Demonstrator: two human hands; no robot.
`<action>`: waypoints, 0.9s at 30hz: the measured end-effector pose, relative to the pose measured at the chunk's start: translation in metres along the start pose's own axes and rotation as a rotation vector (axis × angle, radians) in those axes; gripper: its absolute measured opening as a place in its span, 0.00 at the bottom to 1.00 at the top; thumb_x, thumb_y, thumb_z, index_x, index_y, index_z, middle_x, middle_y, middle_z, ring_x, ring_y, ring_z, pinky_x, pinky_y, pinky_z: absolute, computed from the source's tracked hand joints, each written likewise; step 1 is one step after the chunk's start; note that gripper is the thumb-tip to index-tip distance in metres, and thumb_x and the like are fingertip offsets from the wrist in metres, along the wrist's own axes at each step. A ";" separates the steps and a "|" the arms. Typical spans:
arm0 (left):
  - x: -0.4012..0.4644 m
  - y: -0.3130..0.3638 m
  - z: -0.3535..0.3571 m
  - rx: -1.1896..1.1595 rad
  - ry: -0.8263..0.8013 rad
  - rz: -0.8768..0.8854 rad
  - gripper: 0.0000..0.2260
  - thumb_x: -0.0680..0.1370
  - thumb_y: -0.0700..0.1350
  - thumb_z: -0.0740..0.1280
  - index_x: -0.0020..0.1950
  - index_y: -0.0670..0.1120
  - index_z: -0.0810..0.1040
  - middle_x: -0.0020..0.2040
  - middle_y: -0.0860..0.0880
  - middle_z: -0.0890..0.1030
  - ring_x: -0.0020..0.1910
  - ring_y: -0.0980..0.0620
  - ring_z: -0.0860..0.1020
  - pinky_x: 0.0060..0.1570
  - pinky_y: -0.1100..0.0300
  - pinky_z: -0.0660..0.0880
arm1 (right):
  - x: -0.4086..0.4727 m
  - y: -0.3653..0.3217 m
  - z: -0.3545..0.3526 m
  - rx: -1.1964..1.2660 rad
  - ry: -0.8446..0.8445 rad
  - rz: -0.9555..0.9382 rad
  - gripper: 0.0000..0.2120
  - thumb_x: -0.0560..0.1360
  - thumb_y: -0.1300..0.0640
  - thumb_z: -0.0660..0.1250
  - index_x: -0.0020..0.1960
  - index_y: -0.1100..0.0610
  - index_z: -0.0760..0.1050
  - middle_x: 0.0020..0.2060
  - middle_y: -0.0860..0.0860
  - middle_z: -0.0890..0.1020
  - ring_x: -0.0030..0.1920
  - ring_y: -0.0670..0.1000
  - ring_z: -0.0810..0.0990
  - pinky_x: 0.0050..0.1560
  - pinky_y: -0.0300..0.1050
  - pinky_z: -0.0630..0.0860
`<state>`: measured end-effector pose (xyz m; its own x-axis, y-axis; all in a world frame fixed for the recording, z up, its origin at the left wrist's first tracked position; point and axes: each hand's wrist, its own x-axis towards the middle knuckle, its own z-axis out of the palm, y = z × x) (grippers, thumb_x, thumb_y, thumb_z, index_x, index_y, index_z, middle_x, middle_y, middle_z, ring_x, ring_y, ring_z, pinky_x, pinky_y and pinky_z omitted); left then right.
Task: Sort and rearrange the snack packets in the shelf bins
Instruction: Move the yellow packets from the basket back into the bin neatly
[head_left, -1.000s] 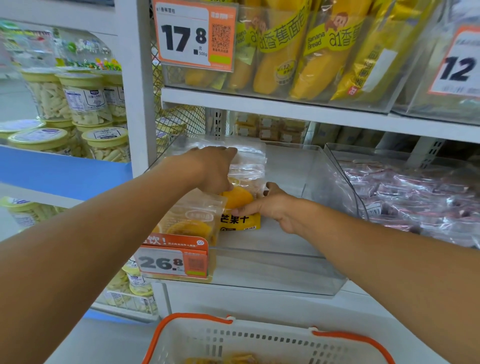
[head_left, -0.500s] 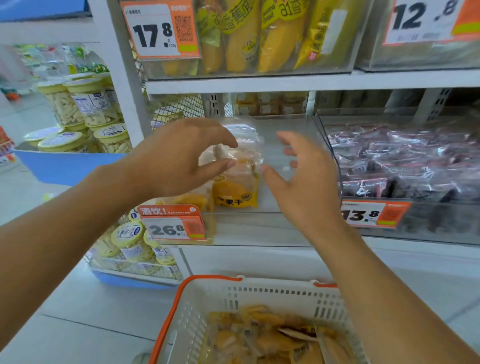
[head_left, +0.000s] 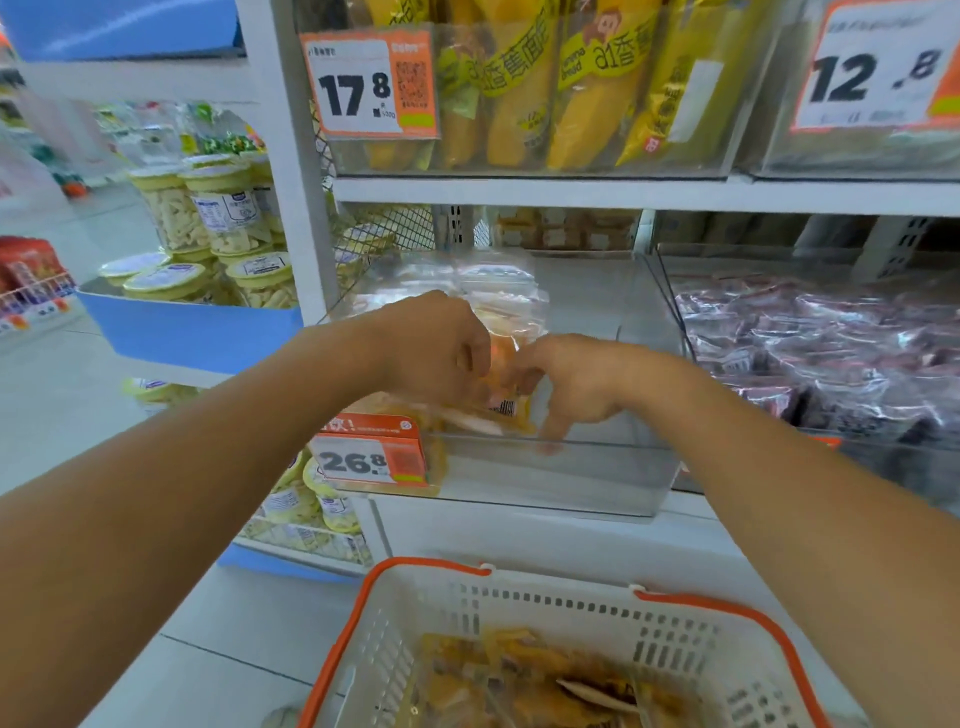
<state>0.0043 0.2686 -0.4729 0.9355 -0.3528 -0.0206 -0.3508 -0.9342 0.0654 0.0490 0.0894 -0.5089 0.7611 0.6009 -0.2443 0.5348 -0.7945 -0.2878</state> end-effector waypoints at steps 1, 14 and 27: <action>0.003 -0.002 -0.002 -0.012 -0.040 -0.002 0.14 0.72 0.60 0.74 0.50 0.52 0.84 0.47 0.56 0.83 0.49 0.55 0.79 0.52 0.58 0.76 | 0.004 0.000 0.002 0.015 -0.096 -0.047 0.36 0.65 0.54 0.83 0.69 0.44 0.71 0.65 0.46 0.76 0.56 0.48 0.75 0.52 0.37 0.72; 0.049 -0.019 -0.011 0.142 0.013 -0.093 0.18 0.72 0.53 0.76 0.59 0.51 0.76 0.58 0.50 0.74 0.57 0.48 0.73 0.48 0.55 0.71 | 0.034 0.020 0.021 0.305 0.170 0.417 0.21 0.73 0.43 0.75 0.40 0.59 0.73 0.38 0.56 0.79 0.43 0.57 0.84 0.50 0.50 0.83; 0.078 -0.042 0.015 0.008 0.260 -0.145 0.10 0.73 0.44 0.76 0.48 0.50 0.77 0.51 0.47 0.78 0.49 0.46 0.77 0.43 0.56 0.71 | 0.090 0.029 0.036 0.633 0.343 0.283 0.45 0.64 0.59 0.83 0.74 0.49 0.63 0.60 0.51 0.80 0.62 0.56 0.79 0.59 0.59 0.80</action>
<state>0.0913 0.2800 -0.4926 0.9548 -0.1911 0.2276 -0.2123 -0.9745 0.0722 0.1197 0.1238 -0.5724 0.9638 0.2398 -0.1167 0.0699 -0.6495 -0.7571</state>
